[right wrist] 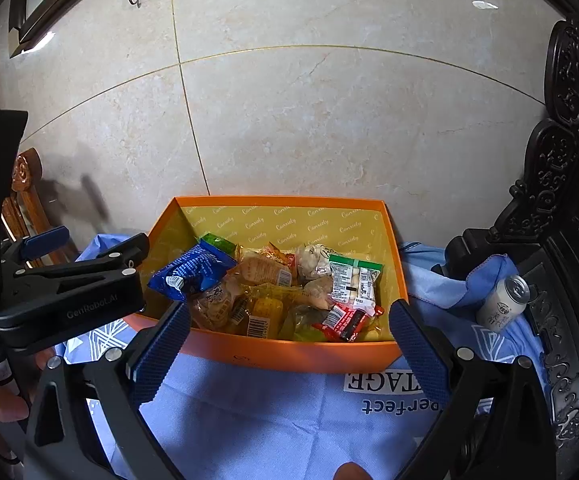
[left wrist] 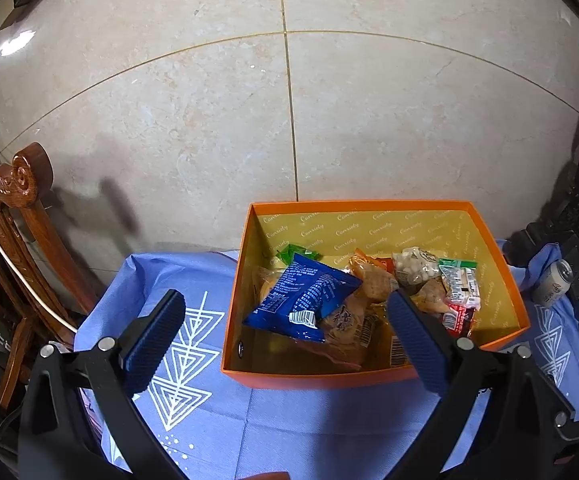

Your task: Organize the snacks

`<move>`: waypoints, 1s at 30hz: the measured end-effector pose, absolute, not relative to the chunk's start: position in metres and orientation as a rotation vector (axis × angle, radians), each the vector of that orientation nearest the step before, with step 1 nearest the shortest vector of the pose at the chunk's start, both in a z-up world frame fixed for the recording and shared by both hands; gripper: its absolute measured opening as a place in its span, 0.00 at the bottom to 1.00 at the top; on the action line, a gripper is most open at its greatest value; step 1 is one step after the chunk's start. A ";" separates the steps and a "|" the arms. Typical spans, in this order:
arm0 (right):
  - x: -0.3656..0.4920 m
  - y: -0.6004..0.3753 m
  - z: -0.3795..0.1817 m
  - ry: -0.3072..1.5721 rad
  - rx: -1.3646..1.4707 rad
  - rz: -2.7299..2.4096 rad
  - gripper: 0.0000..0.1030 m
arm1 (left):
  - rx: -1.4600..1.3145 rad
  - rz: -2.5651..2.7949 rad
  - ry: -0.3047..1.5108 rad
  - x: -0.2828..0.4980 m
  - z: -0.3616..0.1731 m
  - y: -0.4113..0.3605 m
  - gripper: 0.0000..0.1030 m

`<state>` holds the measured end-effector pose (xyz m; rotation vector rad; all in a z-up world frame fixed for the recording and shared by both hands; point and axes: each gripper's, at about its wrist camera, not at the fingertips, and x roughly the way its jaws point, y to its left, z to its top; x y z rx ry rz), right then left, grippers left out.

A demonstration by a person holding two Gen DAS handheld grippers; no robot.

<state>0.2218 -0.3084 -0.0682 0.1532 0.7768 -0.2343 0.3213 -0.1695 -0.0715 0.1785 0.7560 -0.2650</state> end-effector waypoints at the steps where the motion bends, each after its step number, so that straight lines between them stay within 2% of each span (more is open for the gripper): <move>1: 0.222 -0.309 -0.068 0.776 0.153 -0.233 0.97 | 0.178 -0.267 0.756 0.322 -0.072 -0.169 0.96; 30: 0.218 -0.308 -0.067 0.782 0.166 -0.236 0.97 | 0.178 -0.256 0.760 0.317 -0.067 -0.156 0.96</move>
